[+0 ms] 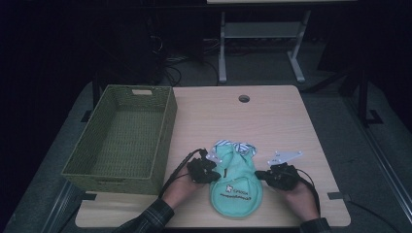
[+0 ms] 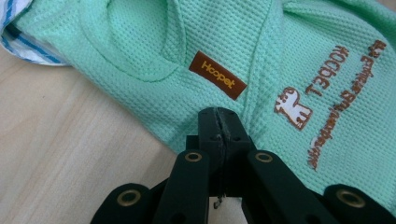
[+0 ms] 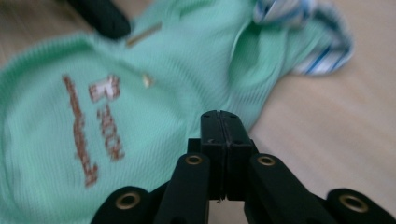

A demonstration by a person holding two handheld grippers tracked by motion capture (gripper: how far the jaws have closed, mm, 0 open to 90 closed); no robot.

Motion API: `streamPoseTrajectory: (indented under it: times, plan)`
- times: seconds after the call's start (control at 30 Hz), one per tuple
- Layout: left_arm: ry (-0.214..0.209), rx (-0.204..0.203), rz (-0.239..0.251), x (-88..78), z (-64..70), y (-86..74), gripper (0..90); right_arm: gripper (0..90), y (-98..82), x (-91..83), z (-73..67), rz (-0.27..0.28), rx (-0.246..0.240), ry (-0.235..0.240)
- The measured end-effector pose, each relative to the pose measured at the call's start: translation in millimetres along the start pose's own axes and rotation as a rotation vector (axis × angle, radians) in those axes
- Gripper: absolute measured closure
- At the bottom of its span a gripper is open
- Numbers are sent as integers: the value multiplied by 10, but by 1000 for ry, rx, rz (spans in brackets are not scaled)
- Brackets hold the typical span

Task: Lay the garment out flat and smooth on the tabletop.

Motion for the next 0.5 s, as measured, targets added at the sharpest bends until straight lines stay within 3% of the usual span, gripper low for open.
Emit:
streamPoseTrajectory:
  times: [0.17,0.33,0.5]
  plan:
    - [-10,-11,-1,2,-10,-4,892,843,212,-10,264,43,24,-29]
    - [-11,-10,-4,2,-13,-1,893,810,379,98,552,65,60,-38]
    - [-23,-22,-1,6,-21,-1,893,788,487,230,705,75,79,-38]
Point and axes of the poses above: each handheld gripper's, and its own axes: x roughly forward along the jaws, y roughly out of its top, z roughly to its right, the point moved 5 cm from there along x, roughly forward along the jaws, and after that the axes turned 14 degrees about y, right-handed, at the moved point
